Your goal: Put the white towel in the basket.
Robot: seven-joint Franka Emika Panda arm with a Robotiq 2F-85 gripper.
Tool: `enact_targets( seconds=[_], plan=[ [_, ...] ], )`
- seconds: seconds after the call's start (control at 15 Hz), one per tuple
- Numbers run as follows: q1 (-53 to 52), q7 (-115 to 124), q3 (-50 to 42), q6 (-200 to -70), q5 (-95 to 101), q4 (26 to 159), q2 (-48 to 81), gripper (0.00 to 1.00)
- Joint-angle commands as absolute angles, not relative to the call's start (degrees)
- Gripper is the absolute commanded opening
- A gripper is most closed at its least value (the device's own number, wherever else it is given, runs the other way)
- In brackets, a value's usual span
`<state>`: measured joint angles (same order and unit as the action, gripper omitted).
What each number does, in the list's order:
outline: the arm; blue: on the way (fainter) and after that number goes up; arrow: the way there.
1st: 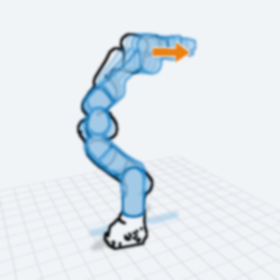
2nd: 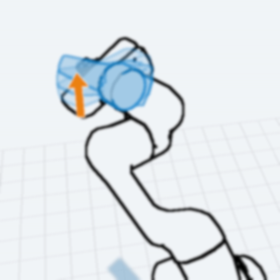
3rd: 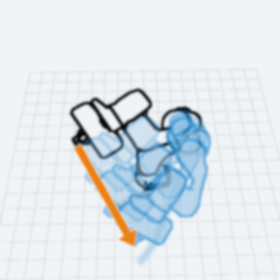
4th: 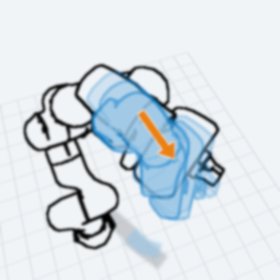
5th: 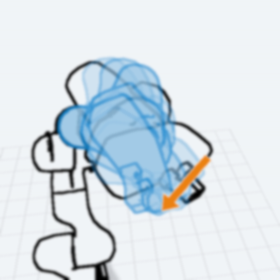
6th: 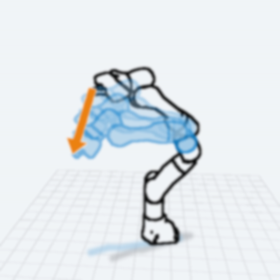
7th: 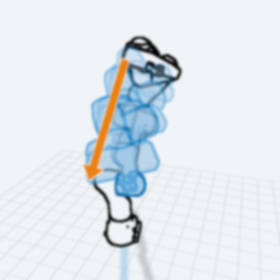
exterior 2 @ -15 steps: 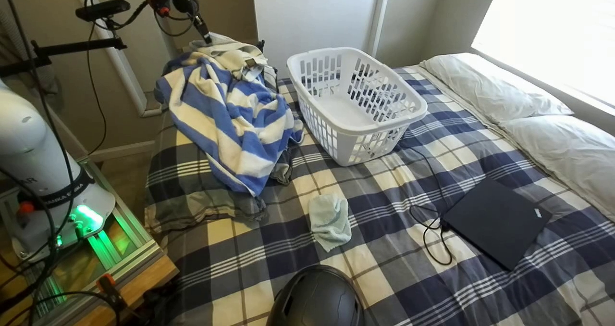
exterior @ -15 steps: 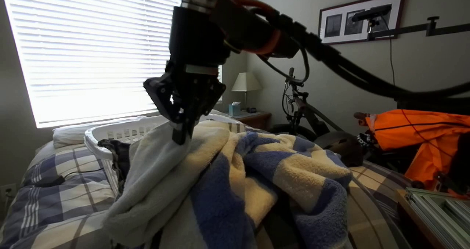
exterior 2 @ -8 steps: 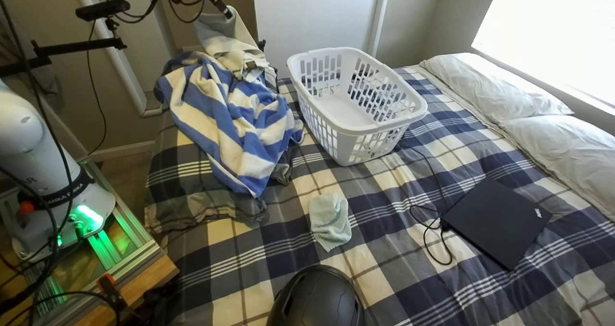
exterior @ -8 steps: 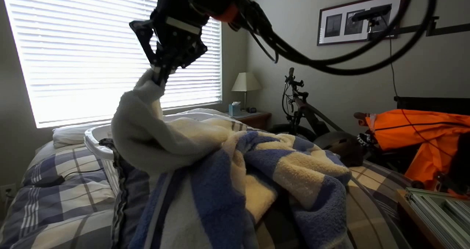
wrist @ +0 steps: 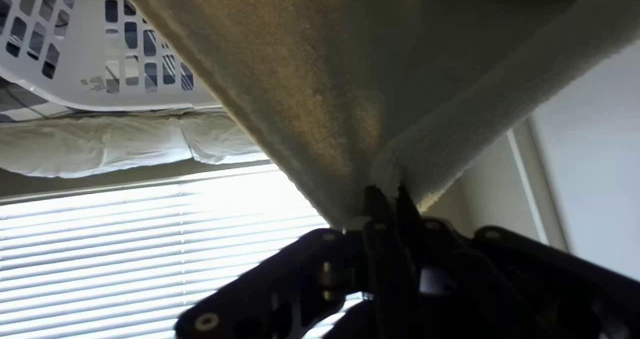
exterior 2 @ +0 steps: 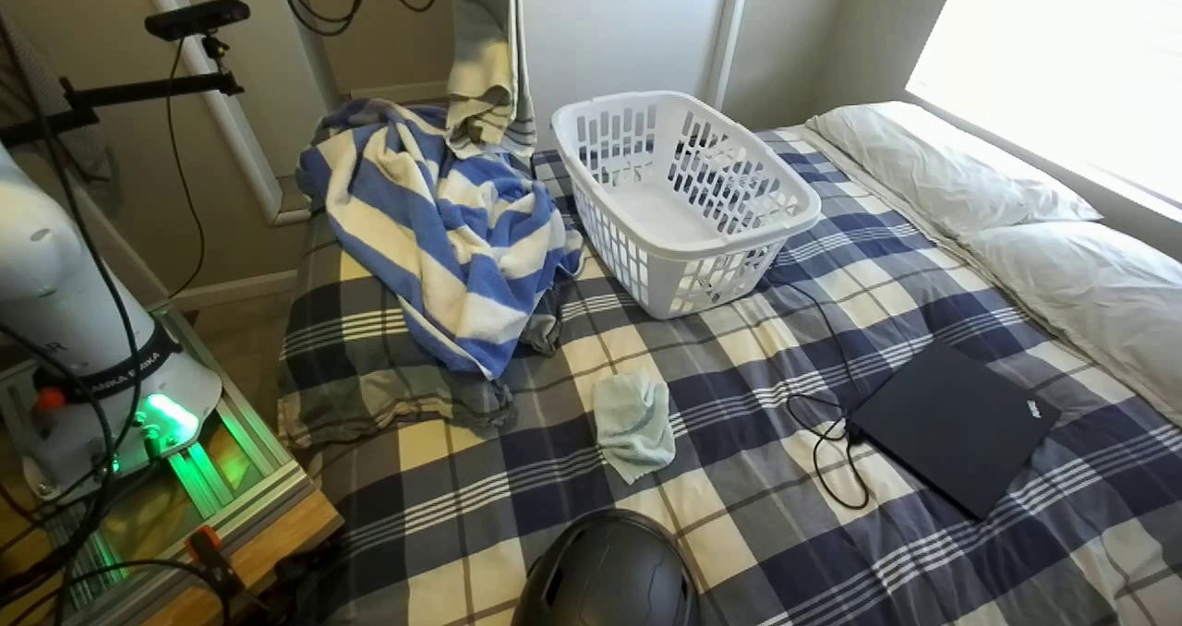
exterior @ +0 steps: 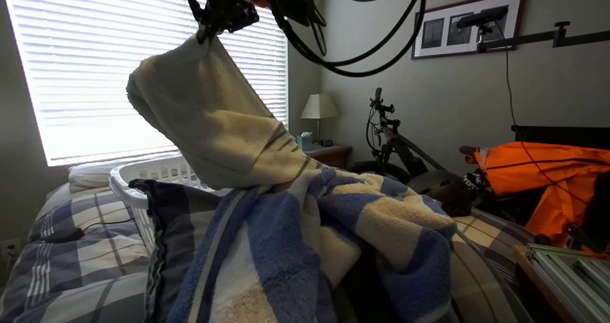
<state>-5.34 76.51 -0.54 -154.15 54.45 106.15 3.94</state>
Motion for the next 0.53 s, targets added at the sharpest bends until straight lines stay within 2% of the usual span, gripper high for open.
enact_targets(
  seconds=[0.0, 0.47],
  plan=[
    [-5.1, 77.3, -0.9, -154.7, 55.4, 105.4, 4.6, 0.06],
    [-5.1, 78.1, -0.9, -154.9, 55.7, 104.3, 5.8, 0.06]
  ],
)
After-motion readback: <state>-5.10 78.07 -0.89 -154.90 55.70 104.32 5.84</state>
